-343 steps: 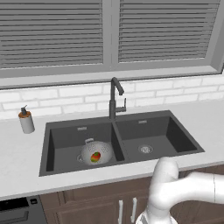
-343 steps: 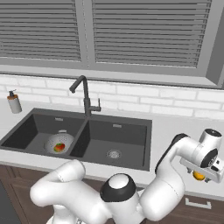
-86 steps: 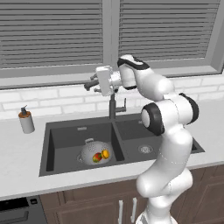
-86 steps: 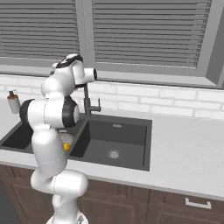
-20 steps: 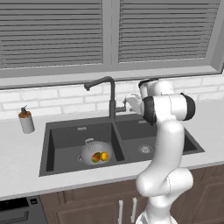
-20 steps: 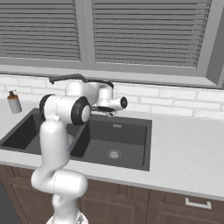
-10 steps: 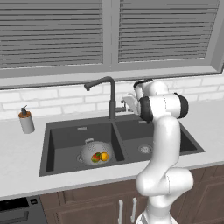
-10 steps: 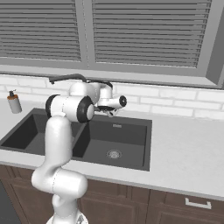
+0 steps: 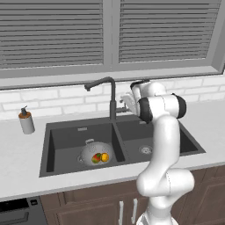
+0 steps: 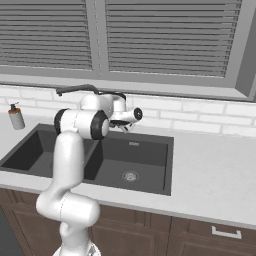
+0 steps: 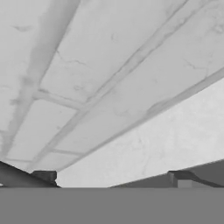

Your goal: Put the colander in the sink, put the mango, tangerine in the colander, and turn on the sink faucet and pour water over the colander.

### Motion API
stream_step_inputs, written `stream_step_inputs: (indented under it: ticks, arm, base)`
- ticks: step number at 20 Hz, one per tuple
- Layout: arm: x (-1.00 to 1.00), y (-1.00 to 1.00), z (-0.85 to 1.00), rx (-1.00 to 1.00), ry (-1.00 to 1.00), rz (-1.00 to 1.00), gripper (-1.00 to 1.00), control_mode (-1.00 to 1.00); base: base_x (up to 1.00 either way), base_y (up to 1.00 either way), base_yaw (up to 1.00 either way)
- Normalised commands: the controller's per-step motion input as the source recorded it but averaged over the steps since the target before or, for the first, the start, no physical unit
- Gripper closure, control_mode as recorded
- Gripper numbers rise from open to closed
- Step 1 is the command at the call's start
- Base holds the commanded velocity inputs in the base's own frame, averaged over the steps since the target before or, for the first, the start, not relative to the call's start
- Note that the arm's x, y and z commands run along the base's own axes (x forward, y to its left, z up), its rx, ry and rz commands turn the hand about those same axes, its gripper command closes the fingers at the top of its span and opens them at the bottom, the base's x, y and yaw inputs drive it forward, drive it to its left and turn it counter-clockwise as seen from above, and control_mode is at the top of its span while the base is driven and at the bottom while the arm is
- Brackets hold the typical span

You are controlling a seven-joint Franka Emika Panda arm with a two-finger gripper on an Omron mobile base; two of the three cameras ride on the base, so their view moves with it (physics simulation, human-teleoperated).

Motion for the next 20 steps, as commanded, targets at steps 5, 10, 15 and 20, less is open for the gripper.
stream_step_inputs:
  ticks: [5,10,15,20]
  arm:
    - [0.22,0.04,-0.15,0.00,0.05,-0.07,-1.00,-1.00]
    - [0.21,0.00,-0.17,0.00,0.06,-0.07,1.00,-1.00]
    - [0.06,-0.07,-0.07,0.00,0.04,-0.06,1.00,-1.00]
    - [0.00,-0.43,0.00,0.00,0.00,-0.08,1.00,-1.00]
  base:
    - [0.00,0.00,0.00]
    - [0.00,0.00,0.00]
    - [0.00,0.00,0.00]
    - [0.00,0.00,0.00]
